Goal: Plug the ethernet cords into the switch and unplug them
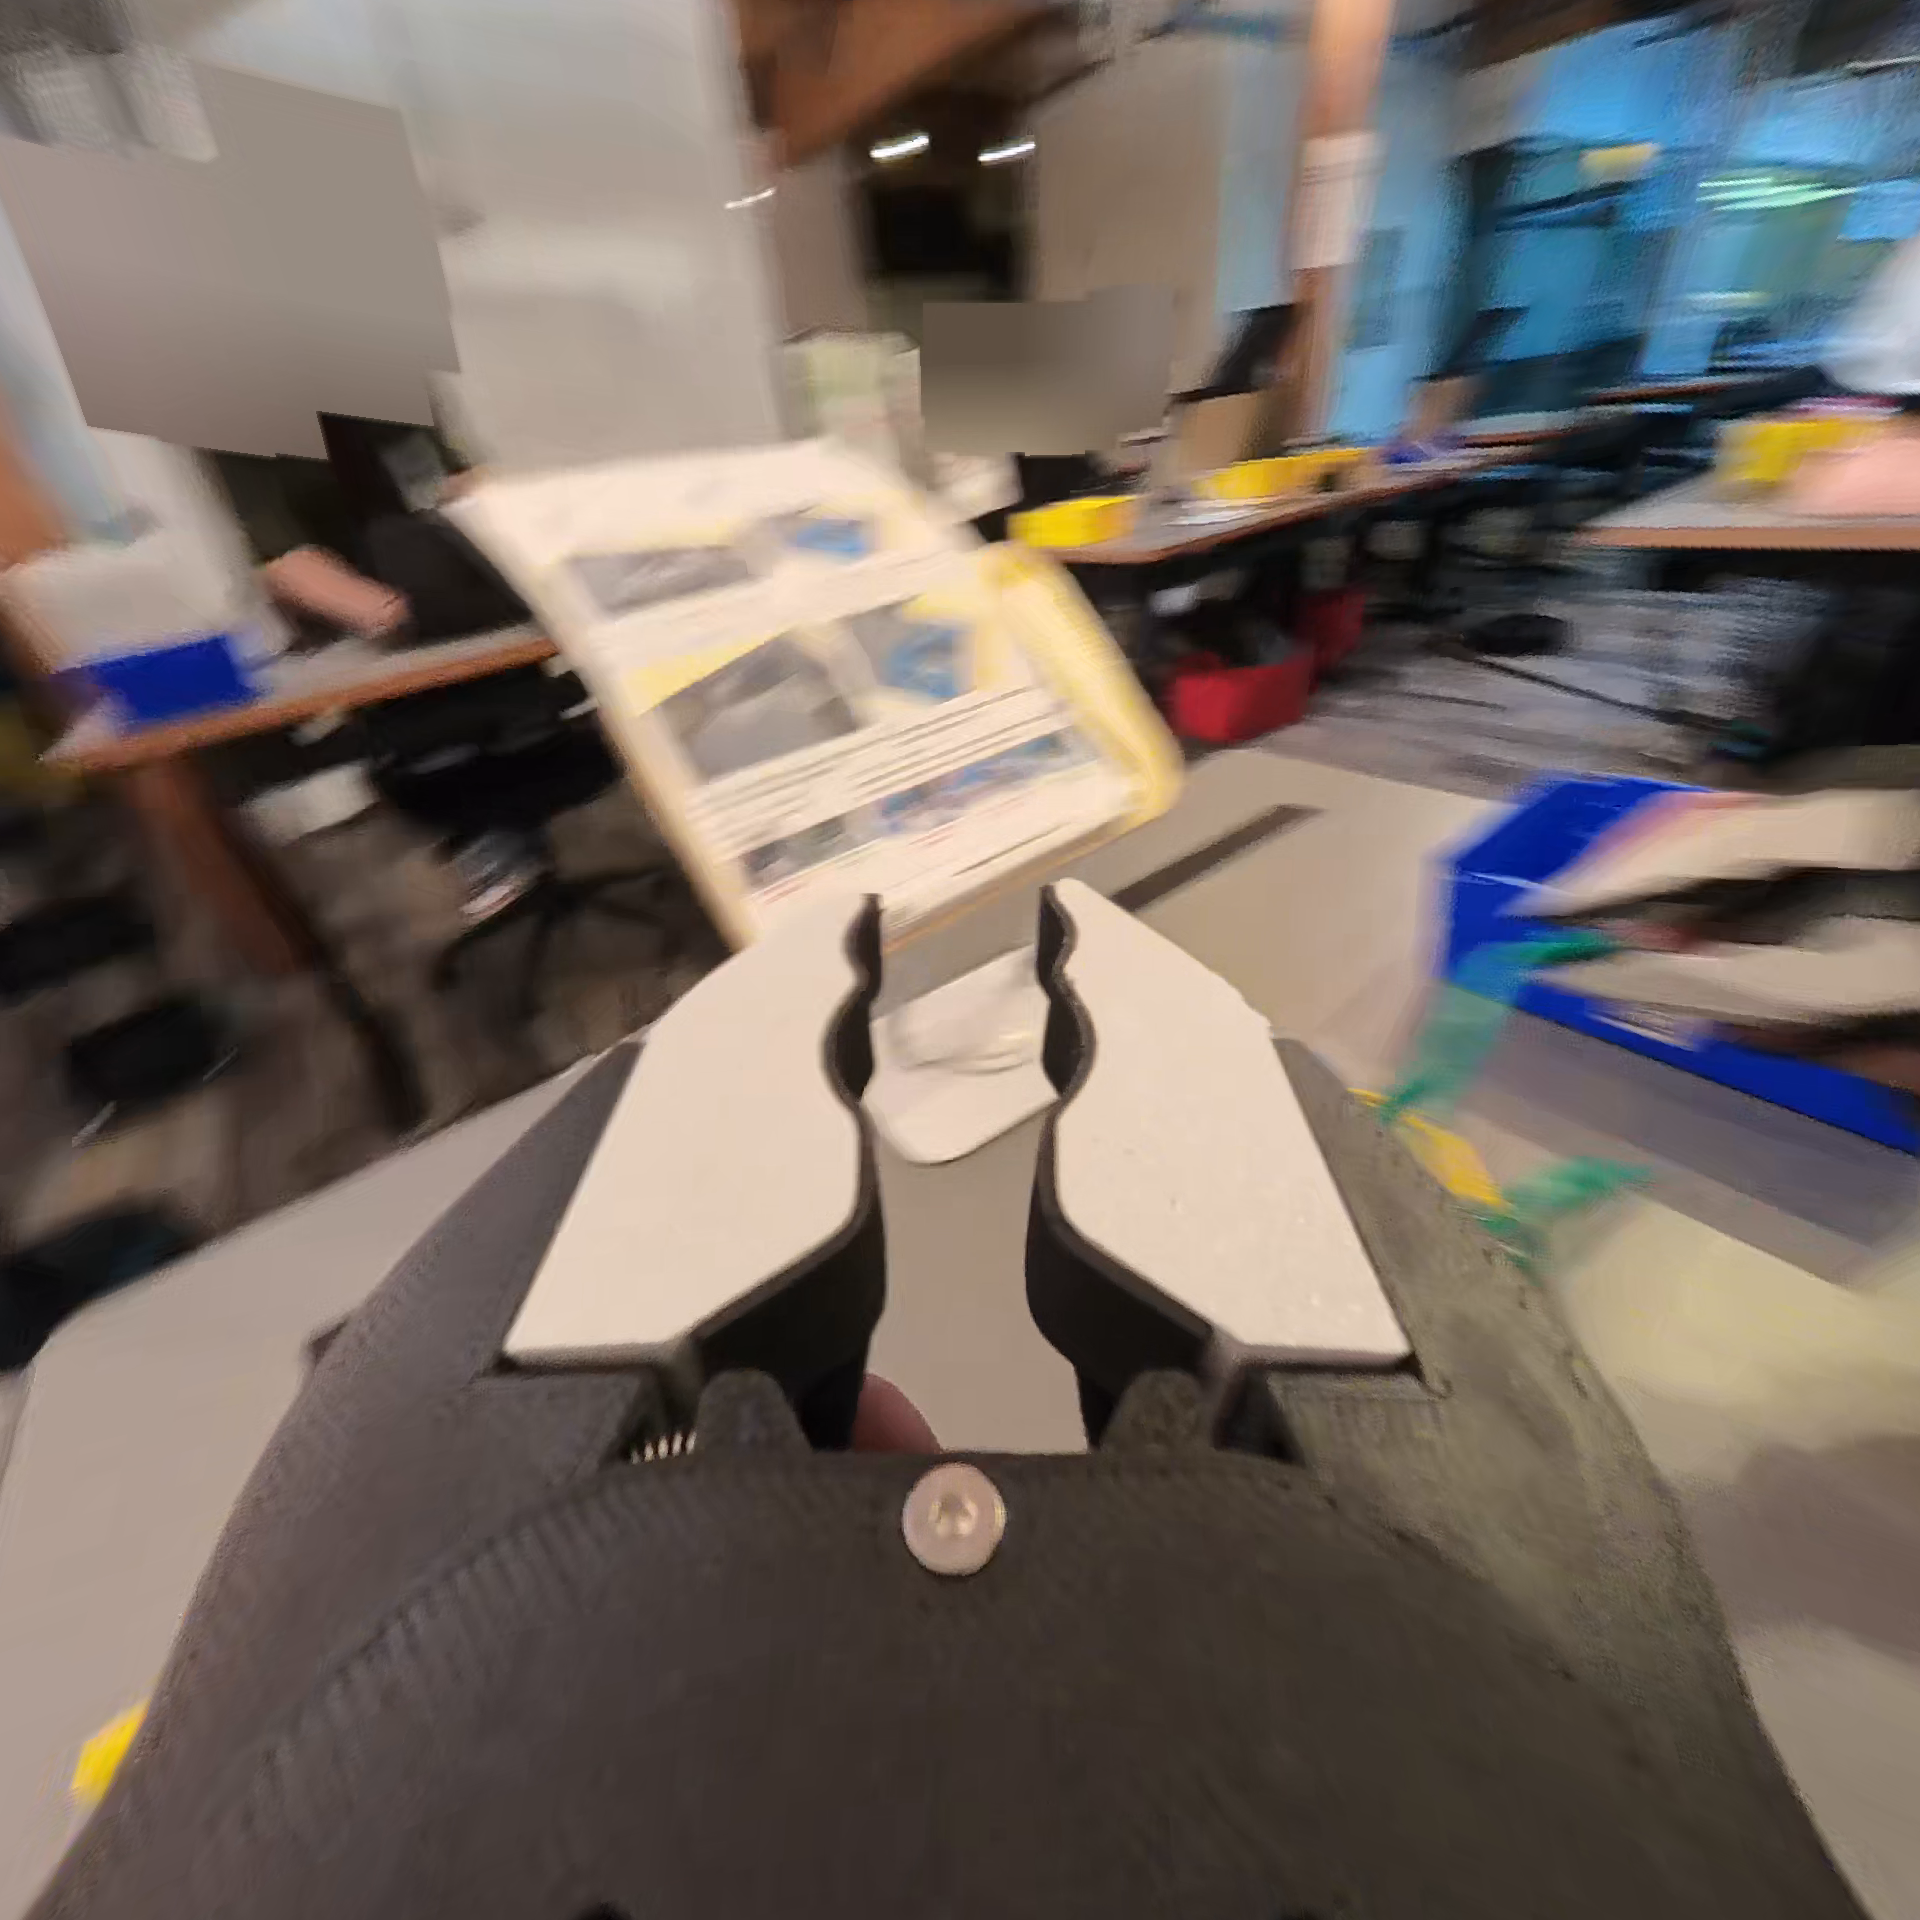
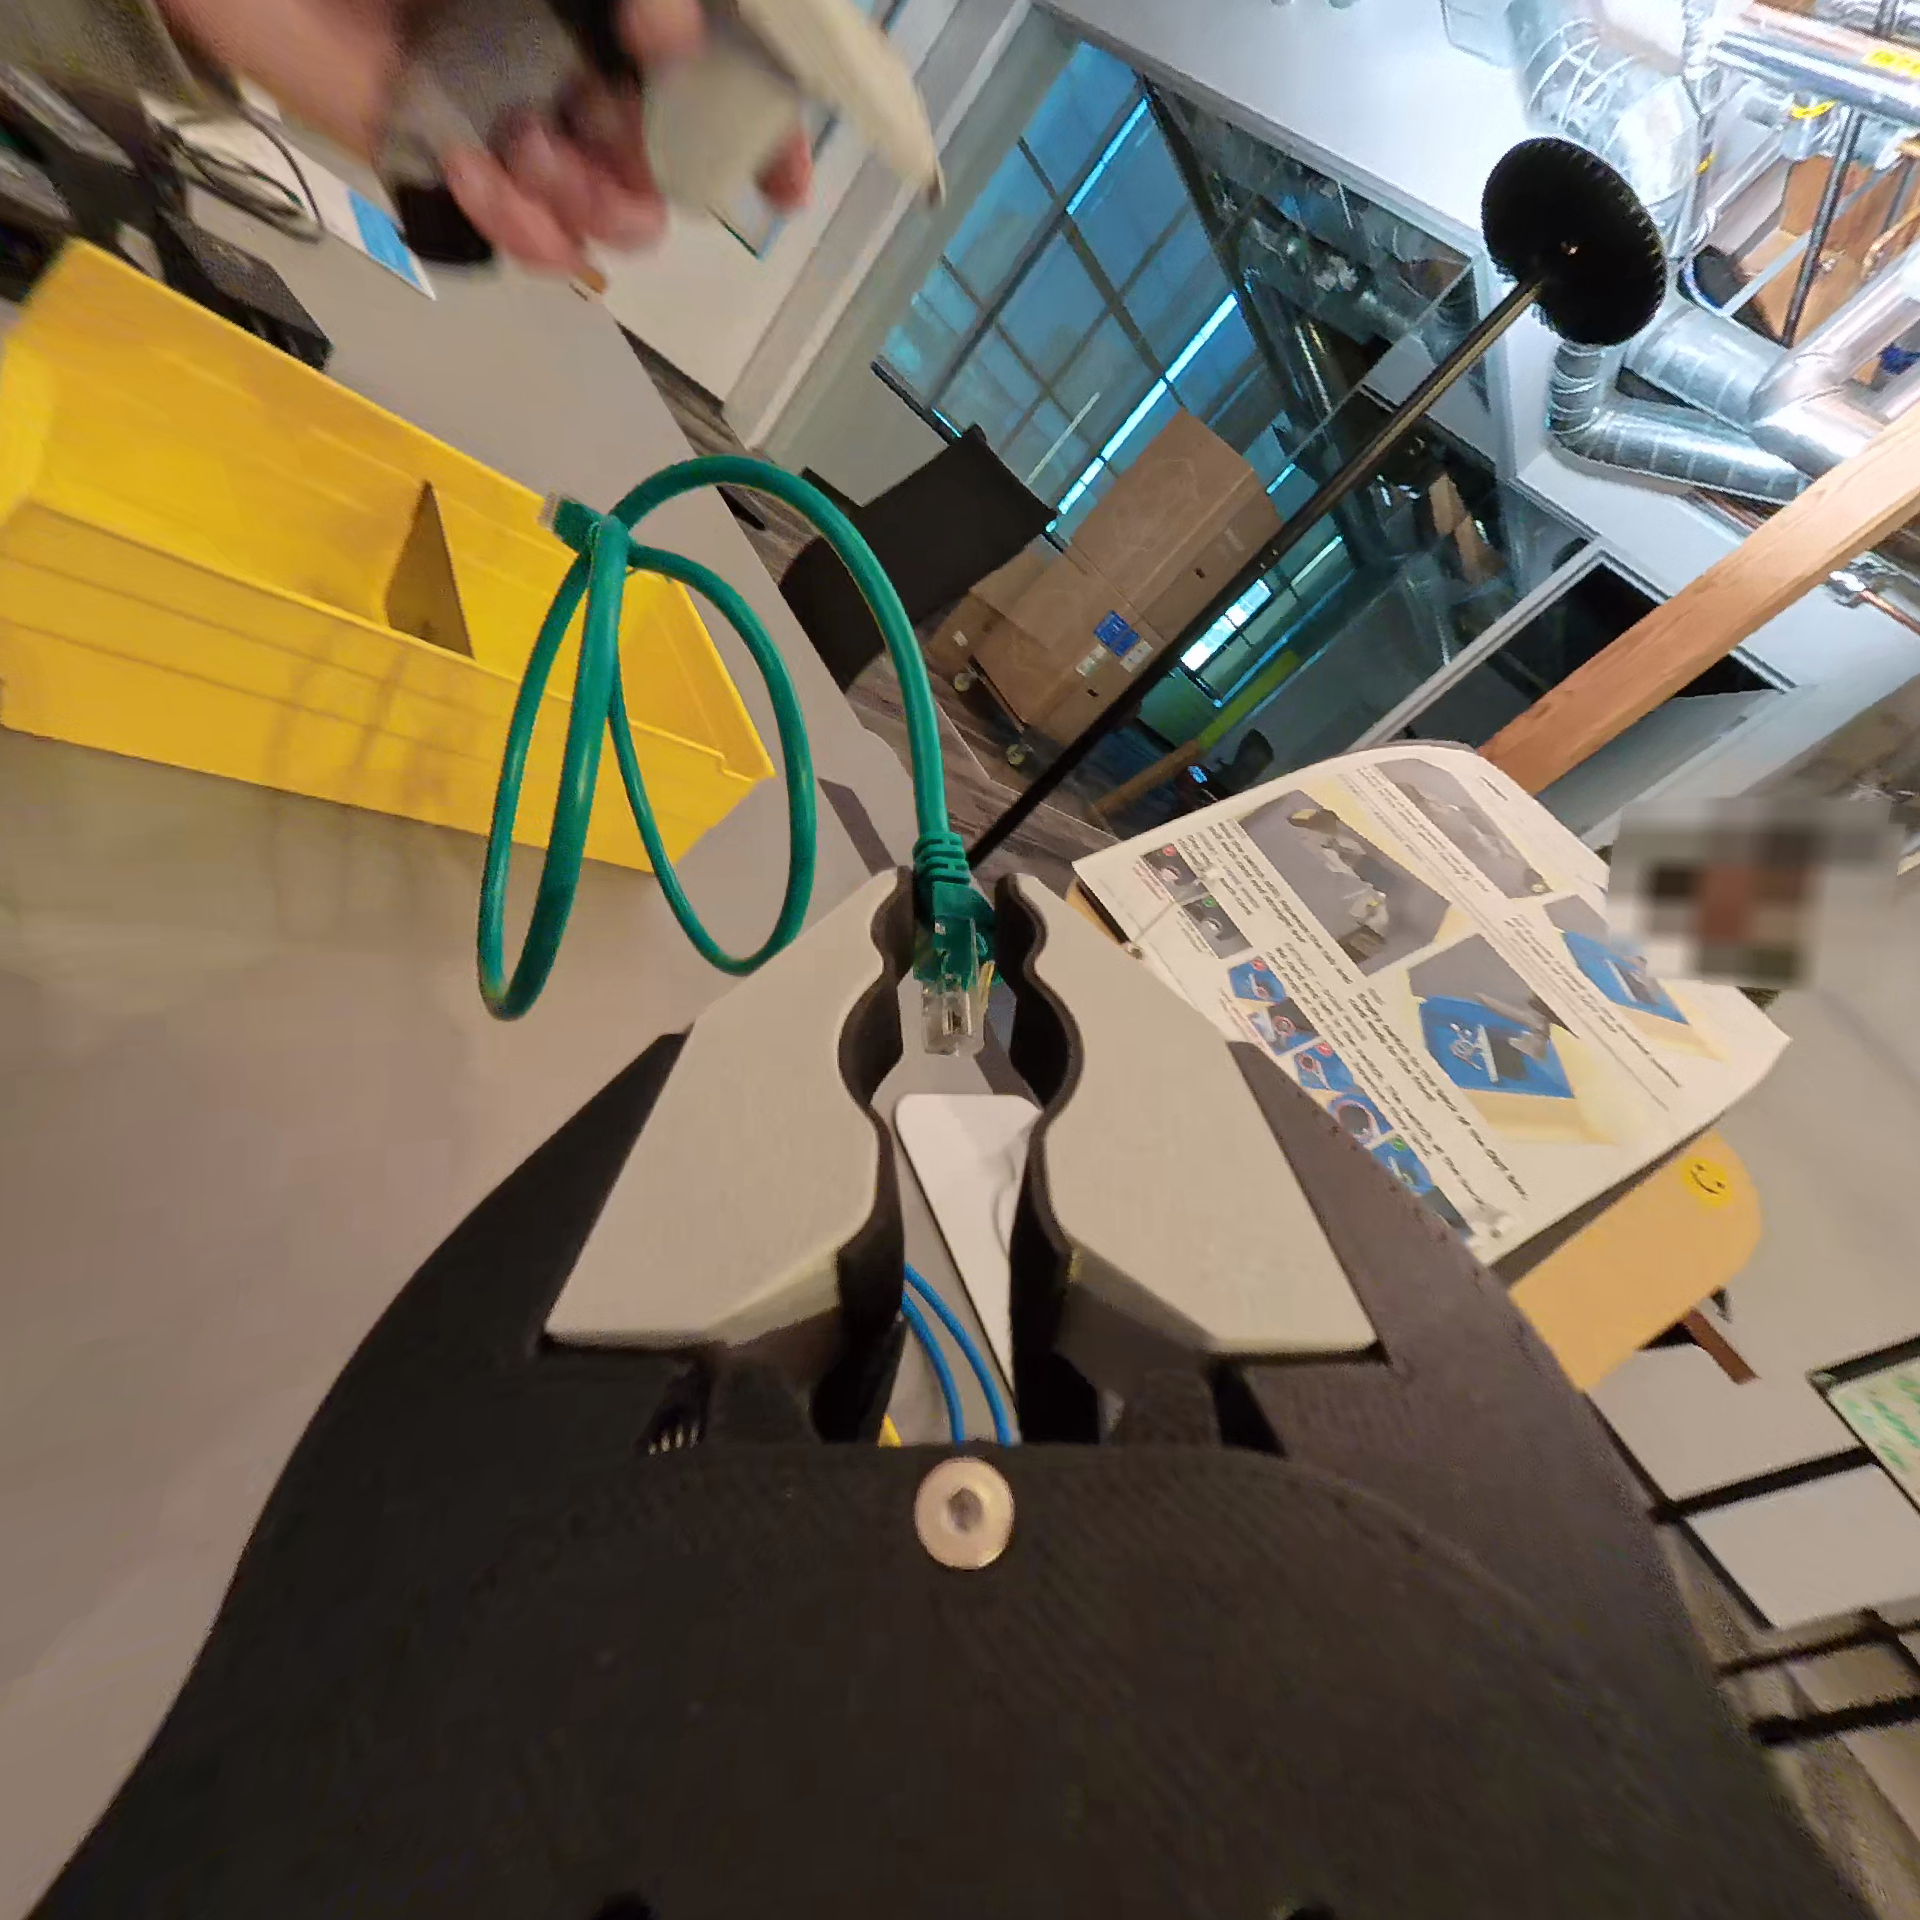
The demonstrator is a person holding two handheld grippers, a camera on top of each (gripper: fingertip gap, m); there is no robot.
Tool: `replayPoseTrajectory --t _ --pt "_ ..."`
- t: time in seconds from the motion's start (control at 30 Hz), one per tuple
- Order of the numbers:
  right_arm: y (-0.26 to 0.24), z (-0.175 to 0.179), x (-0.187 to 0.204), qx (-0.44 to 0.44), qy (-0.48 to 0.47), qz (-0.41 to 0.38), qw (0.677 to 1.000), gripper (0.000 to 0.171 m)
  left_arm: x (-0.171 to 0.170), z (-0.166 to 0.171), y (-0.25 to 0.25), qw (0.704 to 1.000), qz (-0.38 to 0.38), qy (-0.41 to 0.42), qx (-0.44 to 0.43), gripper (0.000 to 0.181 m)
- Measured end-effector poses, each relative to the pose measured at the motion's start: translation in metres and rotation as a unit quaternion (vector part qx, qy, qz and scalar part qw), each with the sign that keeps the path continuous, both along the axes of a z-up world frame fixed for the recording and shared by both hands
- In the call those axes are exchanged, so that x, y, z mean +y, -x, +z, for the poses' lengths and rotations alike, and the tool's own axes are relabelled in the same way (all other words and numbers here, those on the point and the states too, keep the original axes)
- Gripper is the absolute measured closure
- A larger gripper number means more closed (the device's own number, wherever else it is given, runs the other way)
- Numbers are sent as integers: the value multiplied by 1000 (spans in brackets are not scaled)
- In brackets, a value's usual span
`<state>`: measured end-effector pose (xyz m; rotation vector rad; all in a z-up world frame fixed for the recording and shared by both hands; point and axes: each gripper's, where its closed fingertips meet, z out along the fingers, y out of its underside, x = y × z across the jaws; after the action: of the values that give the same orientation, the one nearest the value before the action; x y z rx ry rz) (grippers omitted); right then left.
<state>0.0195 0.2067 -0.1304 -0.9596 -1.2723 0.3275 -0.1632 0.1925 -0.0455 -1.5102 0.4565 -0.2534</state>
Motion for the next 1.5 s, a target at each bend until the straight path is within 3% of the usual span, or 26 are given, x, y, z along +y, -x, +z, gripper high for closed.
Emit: replayPoseTrajectory --t 0.07,0.17,0.27,0.4,0.53,0.73,1.03,1.4,1.5 --pt "0 -4 6 -8 -14 -19 1000 159 -27 10 -34 997 -74 11 14 158" --pt "1 -9 12 -29 -44 -42 998 160 -52 -20 -100 980 -175 79 41 155" --pt "3 -11 13 -40 -67 -51 996 159 -51 -57 -151 966 -217 135 32 146" --pt "1 -9 14 -39 -84 -61 994 159 -34 -89 -178 951 -239 190 -52 145" --pt "1 -7 12 -36 -89 -58 994 159 -22 -106 -188 939 -248 210 -115 132" --pt "10 -11 2 -41 -98 -39 994 159 -15 -104 -191 935 -254 195 -154 144" --pt "18 -16 -16 -54 -101 17 993 160 -5 -107 -179 922 -270 192 -202 134" --pt "15 -24 -27 -73 -95 66 991 161 -14 -109 -181 904 -321 191 -208 168" --pt "15 -25 -27 -73 -101 65 990 161 -15 -109 -182 906 -323 182 -205 171"
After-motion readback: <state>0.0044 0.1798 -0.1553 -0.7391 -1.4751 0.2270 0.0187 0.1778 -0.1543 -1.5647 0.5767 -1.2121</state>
